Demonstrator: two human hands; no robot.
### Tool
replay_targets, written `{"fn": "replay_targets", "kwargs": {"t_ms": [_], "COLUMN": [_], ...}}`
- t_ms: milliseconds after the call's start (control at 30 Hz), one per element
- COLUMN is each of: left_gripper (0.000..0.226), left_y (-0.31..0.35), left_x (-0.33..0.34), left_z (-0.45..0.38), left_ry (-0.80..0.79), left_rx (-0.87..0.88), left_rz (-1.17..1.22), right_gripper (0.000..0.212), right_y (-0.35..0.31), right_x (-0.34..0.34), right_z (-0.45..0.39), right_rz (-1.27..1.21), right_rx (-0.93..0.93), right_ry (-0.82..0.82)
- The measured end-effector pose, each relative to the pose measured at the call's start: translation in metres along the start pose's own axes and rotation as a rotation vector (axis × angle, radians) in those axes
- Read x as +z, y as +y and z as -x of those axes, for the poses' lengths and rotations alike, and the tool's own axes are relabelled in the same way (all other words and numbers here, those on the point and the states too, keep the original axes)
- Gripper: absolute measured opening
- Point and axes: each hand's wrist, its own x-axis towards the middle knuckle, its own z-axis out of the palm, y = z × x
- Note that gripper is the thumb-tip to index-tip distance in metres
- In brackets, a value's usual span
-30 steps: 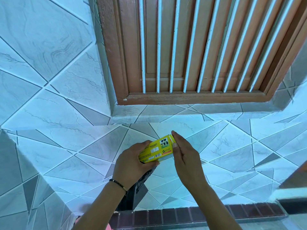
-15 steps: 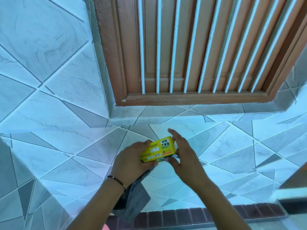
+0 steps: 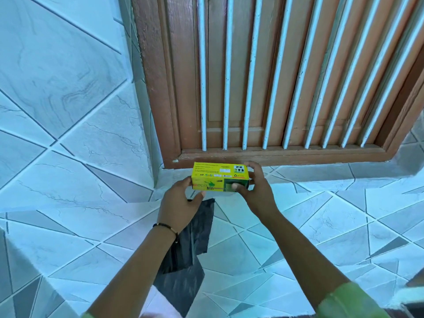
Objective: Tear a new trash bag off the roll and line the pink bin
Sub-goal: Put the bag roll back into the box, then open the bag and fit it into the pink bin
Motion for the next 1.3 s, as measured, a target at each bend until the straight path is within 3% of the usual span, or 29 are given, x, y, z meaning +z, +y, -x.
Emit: {"fn": "replay_targets", "kwargs": {"t_ms": [167,400,567,767,867,967,1033,1100,1300], "left_gripper": [0.035,0.051,0.056,0.05,0.042,0.034,0.027,0.018,0.009], "left_y": [-0.016,-0.027,-0.028,-0.015,-0.004,0.014,0.027,0.036,0.052], "left_x": [0.006,0.017,0.013,0.008,0.009,0.011,0.009,0.008,0.002], "left_z": [-0.036,-0.047,-0.043,-0.01,0.013,0.034,0.049,0.063,0.102], "left_ry": [-0.061,-0.128,-0.158,-0.002,0.076,0.118,0.152,0.196,0.222], "left_rx": [-0.02,0.014,0.016,-0.07,-0.071,-0.069,-0.072,-0.098,-0.148], "left_rz": [-0.076,-0.124,-0.127,-0.005,0.113,0.223,0.269,0.295,0.291], "right_gripper": [0.057,0.057,0.056,0.056,0.059,0.055,0.071,0.095,0.041], "right_y": [0.014,0.033,0.033,0.023,0.022,0.017,0.014,0.011,-0.003], "right_x": [0.024,0.044,0.041,0.022,0.019,0.031,0.041,0.046,0.02], "right_z": [-0.045,-0.062,-0.063,-0.022,0.044,0.114,0.153,0.18,0.185], "right_rz": [0.01,0.184,0.212,-0.029,-0.032,-0.203,-0.212,-0.266,-0.677], "right_rx": [0.091,0.12,0.13,0.116,0.142,0.443,0.463,0.456,0.557], "right_ry": [0.004,0.214,0.186,0.173,-0.056,-0.47,-0.578,-0.575,-0.38]}}
